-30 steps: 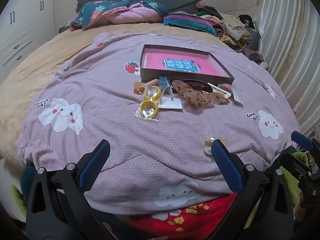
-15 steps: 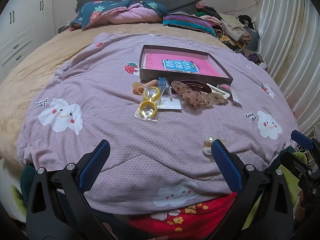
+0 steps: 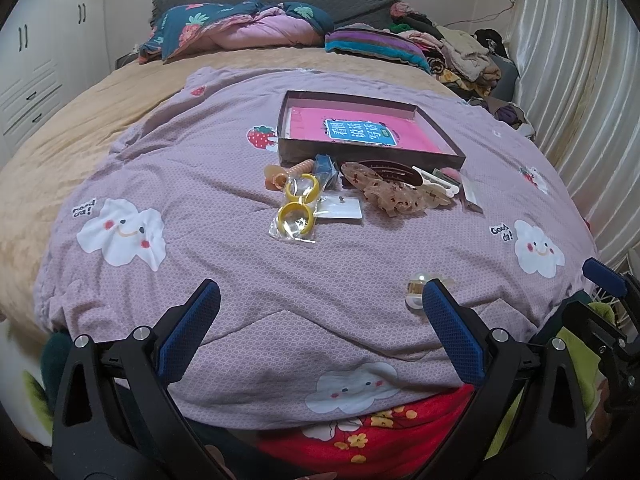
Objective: Organize jewelry
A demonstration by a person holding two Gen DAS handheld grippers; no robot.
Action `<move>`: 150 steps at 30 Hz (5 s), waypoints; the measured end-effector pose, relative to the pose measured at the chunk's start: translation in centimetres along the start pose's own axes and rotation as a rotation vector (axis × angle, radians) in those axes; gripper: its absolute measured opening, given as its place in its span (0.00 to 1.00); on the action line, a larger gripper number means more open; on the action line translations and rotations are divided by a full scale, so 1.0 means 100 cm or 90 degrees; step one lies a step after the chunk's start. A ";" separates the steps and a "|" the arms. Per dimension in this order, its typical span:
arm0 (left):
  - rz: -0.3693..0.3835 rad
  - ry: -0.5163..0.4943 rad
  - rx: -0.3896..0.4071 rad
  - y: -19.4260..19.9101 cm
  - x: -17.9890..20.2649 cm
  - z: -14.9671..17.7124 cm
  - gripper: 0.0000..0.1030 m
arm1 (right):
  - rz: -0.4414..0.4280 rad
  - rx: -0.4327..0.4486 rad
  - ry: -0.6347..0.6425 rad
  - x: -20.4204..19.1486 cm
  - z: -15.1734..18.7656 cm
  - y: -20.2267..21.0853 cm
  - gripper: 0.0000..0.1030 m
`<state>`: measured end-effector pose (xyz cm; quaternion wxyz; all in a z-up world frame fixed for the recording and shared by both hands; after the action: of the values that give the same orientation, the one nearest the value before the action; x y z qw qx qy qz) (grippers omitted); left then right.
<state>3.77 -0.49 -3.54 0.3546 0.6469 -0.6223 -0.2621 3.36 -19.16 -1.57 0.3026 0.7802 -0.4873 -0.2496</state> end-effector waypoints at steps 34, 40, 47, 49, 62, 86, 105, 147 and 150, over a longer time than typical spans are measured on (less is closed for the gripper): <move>-0.003 -0.003 0.002 0.005 0.002 -0.003 0.92 | -0.012 -0.026 0.009 -0.005 0.003 -0.011 0.96; -0.008 0.006 0.000 0.006 -0.004 -0.005 0.92 | -0.019 -0.047 0.045 -0.014 0.006 -0.024 0.96; -0.013 0.030 -0.011 -0.011 -0.025 -0.003 0.92 | -0.019 -0.072 0.096 -0.023 0.009 -0.046 0.96; -0.014 0.037 -0.016 -0.017 -0.032 -0.004 0.92 | -0.025 -0.082 0.106 -0.025 0.010 -0.054 0.96; -0.033 0.066 -0.063 -0.064 -0.058 -0.025 0.92 | -0.020 -0.122 0.228 -0.037 0.010 -0.118 0.96; 0.086 0.023 -0.124 -0.140 -0.038 -0.060 0.78 | -0.088 -0.160 0.271 -0.032 0.005 -0.160 0.43; 0.099 -0.011 -0.092 -0.127 -0.026 -0.069 0.33 | -0.031 -0.115 0.101 0.053 -0.016 -0.127 0.43; 0.066 -0.015 -0.077 -0.187 0.018 -0.191 0.34 | -0.036 0.015 0.021 0.113 -0.199 -0.145 0.43; 0.061 -0.021 -0.085 -0.197 0.020 -0.193 0.34 | -0.041 0.000 0.012 0.115 -0.203 -0.162 0.43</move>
<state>31.19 -0.42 -7.03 0.3989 0.5867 -0.6394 -0.2962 31.72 -19.42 -0.21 0.2991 0.7977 -0.4591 -0.2520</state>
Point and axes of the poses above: each gripper's, at about its wrist camera, not at the fingertips, and y roughly against the way its jaws point, x to its right, z to its underside, the point moved 6 cm from there along -y, roughly the way its jaws point, and after that the axes turned 5 degrees about -x, right-handed, at the moved point
